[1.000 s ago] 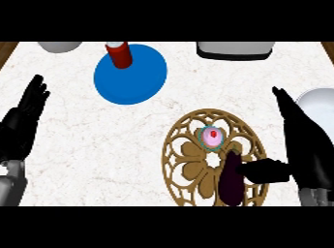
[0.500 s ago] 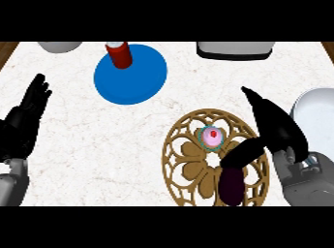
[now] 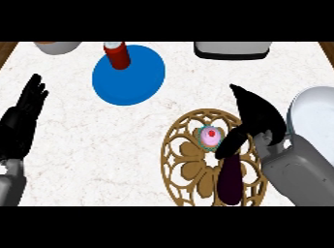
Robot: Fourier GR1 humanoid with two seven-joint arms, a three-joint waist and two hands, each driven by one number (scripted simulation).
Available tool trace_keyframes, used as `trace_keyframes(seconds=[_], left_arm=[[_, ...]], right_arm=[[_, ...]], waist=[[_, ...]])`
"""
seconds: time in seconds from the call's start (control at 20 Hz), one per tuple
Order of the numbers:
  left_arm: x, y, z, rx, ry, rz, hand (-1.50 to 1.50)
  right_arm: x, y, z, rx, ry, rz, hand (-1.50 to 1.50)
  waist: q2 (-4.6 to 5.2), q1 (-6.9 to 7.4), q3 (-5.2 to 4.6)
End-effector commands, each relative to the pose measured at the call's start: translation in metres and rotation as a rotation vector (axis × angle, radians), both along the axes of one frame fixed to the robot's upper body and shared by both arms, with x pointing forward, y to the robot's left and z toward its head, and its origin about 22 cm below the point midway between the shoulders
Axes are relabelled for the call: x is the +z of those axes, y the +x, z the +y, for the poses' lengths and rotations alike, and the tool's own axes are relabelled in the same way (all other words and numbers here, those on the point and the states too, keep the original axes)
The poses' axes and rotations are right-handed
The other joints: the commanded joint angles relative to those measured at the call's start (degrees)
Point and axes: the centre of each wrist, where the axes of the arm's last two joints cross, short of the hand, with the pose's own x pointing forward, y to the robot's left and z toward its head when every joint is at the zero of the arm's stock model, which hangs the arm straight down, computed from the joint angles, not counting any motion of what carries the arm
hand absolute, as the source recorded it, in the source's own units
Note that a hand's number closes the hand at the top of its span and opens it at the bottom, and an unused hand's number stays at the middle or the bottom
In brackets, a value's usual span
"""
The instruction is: Pick the cupcake from the placemat and place it in the bowl
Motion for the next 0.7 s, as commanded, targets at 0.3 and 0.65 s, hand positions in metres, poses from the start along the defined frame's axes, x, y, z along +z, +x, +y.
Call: trace_keyframes(seconds=[0.3,0.65], left_arm=[[-0.006,-0.004,0.013,0.0,-0.018,0.024,0.0],[-0.018,-0.006,0.001,-0.002,-0.012,-0.011,0.0]], right_arm=[[-0.014,0.001,0.028,-0.091,-0.163,0.123,-1.5],[-0.035,0.012,0.052,-0.116,-0.132,0.147,-1.5]], waist=[[-0.07,-0.95,0.03],[0.09,-0.4,0.04]])
